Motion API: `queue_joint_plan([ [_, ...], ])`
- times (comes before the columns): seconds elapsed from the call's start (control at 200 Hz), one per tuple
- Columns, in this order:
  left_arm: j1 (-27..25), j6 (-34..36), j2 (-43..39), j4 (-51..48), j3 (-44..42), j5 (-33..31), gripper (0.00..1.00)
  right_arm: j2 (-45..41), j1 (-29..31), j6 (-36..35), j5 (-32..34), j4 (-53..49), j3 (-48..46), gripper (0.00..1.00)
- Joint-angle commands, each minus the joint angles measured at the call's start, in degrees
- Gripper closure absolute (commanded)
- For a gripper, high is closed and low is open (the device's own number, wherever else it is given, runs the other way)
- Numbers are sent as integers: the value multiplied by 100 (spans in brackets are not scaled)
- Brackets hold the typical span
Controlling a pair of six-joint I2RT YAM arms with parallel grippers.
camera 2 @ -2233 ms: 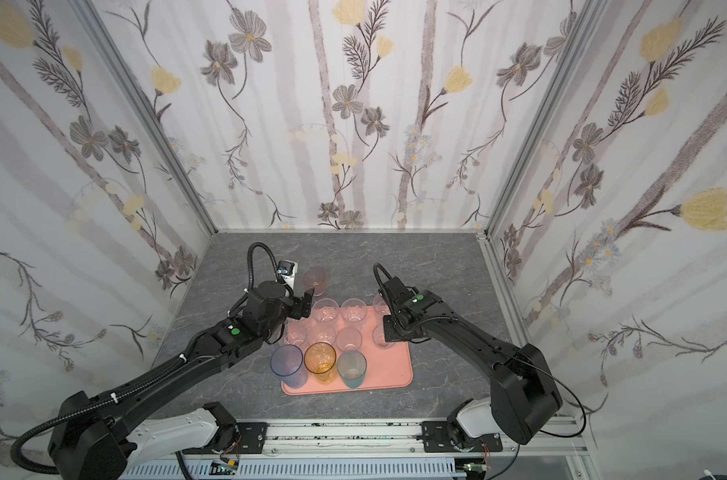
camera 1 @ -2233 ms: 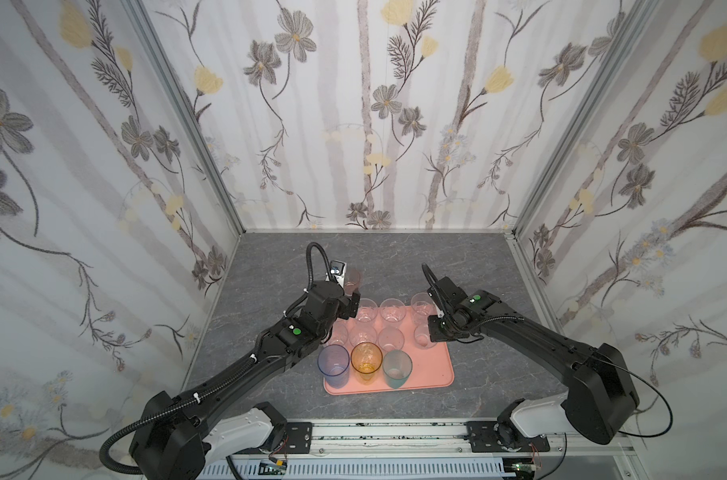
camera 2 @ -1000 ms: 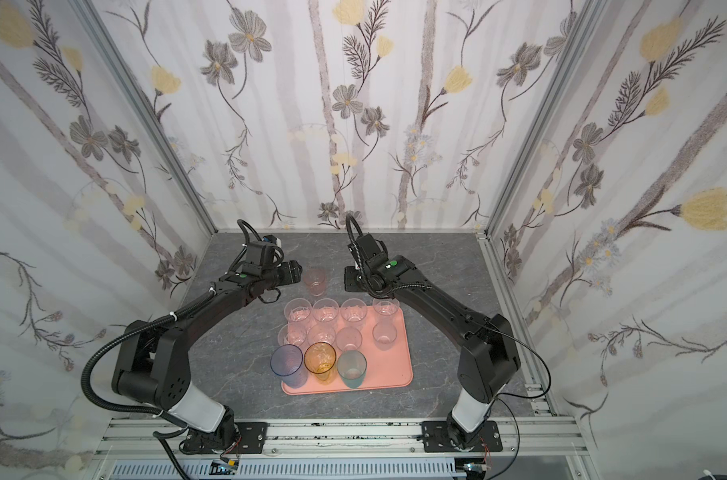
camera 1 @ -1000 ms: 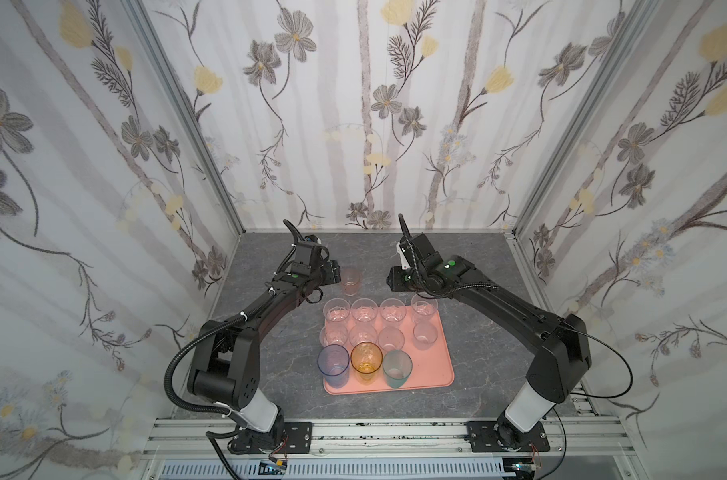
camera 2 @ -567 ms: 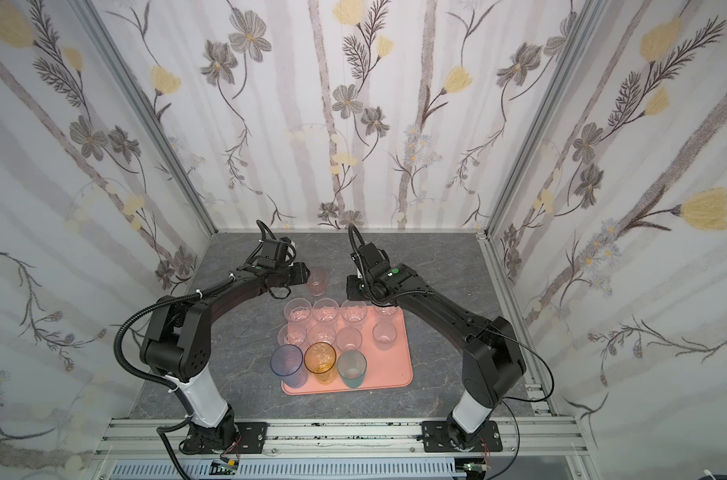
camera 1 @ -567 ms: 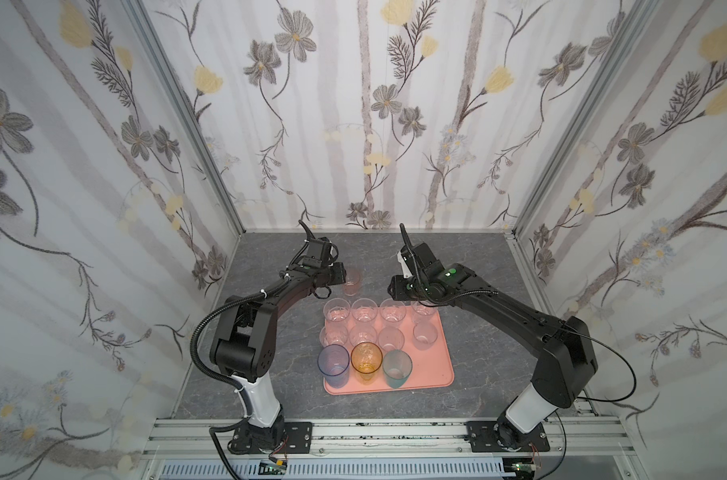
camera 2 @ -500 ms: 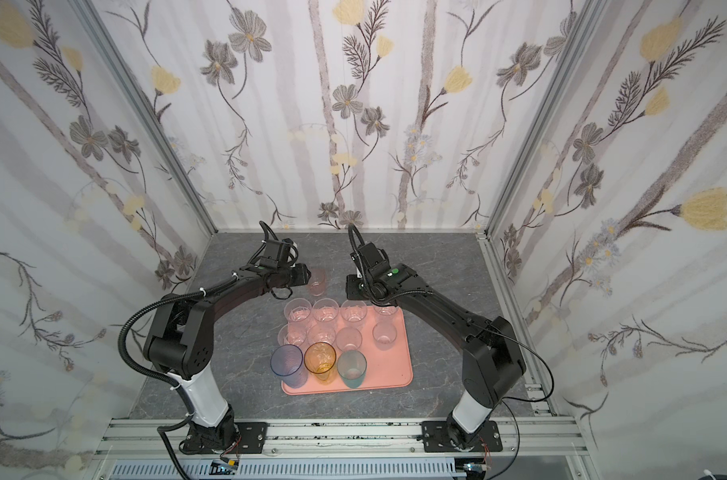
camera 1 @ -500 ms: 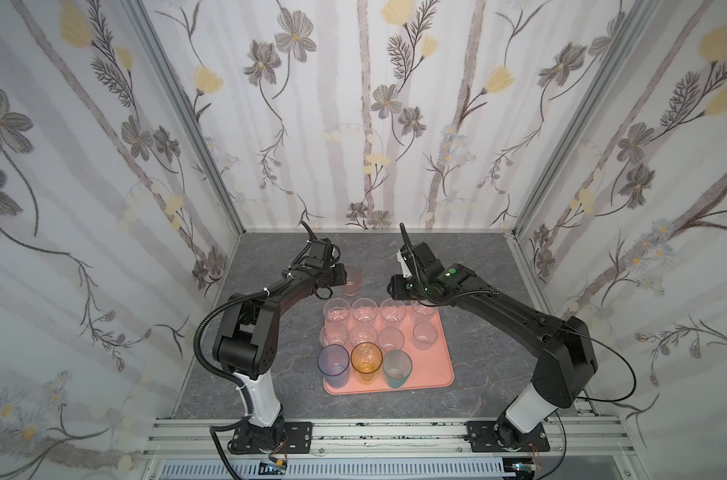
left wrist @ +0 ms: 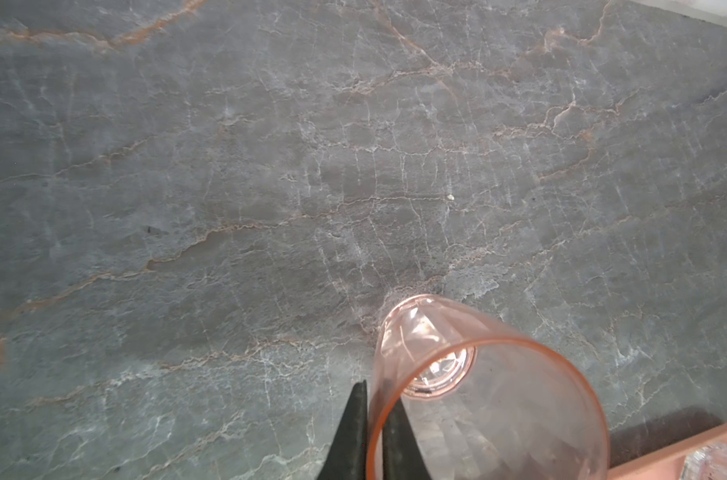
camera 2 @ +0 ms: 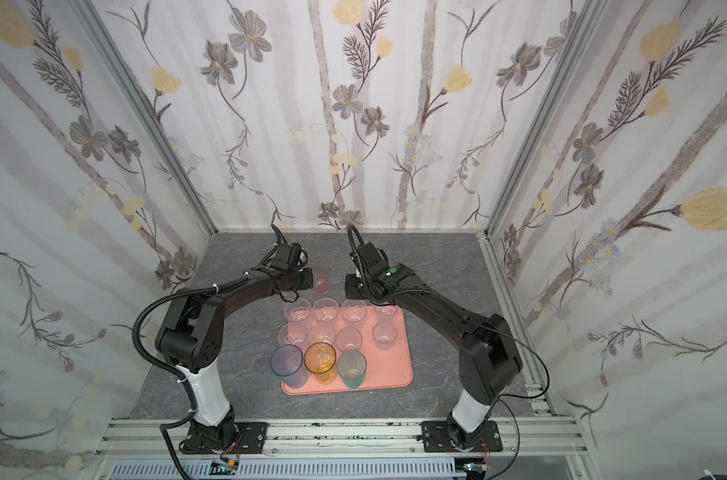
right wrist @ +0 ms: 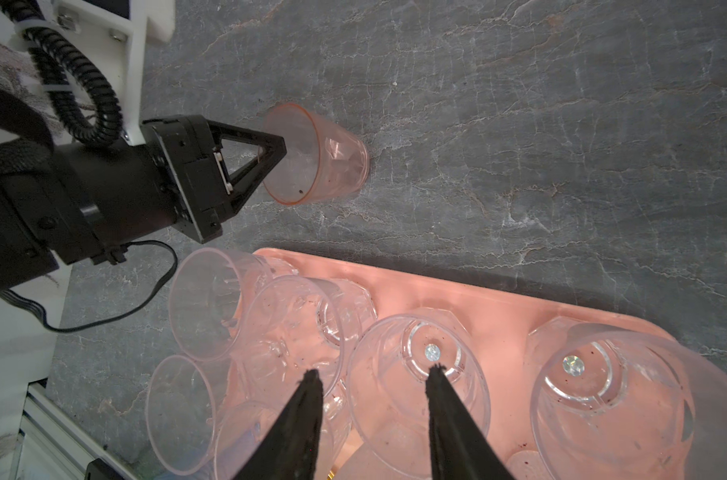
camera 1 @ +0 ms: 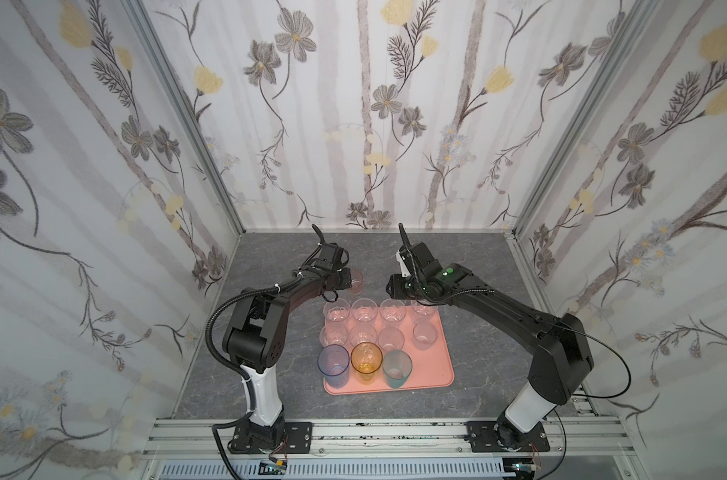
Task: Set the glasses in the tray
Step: 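Grasp and lift the pink glass with the left gripper while right gripper approaches it, then close the right gripper on the pink glass while the left gripper opens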
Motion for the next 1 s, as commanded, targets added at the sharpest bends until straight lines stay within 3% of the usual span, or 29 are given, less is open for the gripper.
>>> queue_joint_plan([
  [0.0, -21, 10, -200, 35, 55, -174, 92, 37, 7, 120, -52, 265, 203, 58],
  [0.38, -716, -618, -1329, -18, 108, -265, 98, 108, 177, 232, 768, 113, 1104, 48],
  [0.575, -1045, -856, -1647, -53, 120, -317, 98, 318, 169, 126, 961, 21, 1317, 48],
  [0.704, -1248, -964, -1764, -79, 143, -379, 98, 546, 167, 11, 1525, -251, 1492, 48],
  [0.809, -1390, -1058, -1785, -79, 143, -369, 97, 610, 157, -59, 1829, -328, 1501, 53],
  [0.994, -1557, -1122, -1881, -97, 143, -393, 93, 578, 165, -153, 2082, -480, 1477, 82],
])
